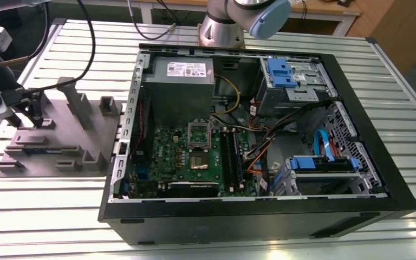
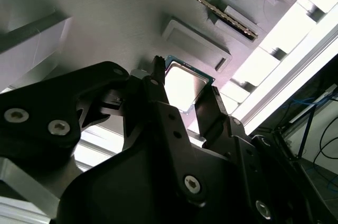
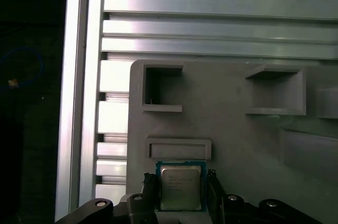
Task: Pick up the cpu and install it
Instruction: 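Pick up the cpu and move it towards the insertion slot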
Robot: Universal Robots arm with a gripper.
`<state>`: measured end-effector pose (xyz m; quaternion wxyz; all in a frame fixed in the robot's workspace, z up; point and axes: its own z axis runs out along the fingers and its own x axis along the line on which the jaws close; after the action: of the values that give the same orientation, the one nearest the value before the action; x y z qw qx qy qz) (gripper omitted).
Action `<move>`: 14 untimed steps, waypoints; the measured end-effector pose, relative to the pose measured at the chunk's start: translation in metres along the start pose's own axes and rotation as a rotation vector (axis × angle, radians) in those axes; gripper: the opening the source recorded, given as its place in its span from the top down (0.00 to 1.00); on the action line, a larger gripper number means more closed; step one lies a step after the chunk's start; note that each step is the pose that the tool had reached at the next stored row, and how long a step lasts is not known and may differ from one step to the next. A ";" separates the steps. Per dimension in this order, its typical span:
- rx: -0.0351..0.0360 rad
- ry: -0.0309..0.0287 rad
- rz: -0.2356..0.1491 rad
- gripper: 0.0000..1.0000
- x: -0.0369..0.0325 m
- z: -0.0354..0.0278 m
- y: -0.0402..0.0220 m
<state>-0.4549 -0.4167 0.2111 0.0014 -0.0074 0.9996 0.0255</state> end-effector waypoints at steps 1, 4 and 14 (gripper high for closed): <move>0.0000 0.0000 0.000 0.53 0.0000 -0.0026 0.0001; 0.0001 0.0001 0.000 0.53 0.0000 -0.0033 0.0002; 0.0001 0.0001 0.000 0.53 0.0000 -0.0095 0.0005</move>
<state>-0.4549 -0.4167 0.2206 0.0013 -0.0074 0.9996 0.0255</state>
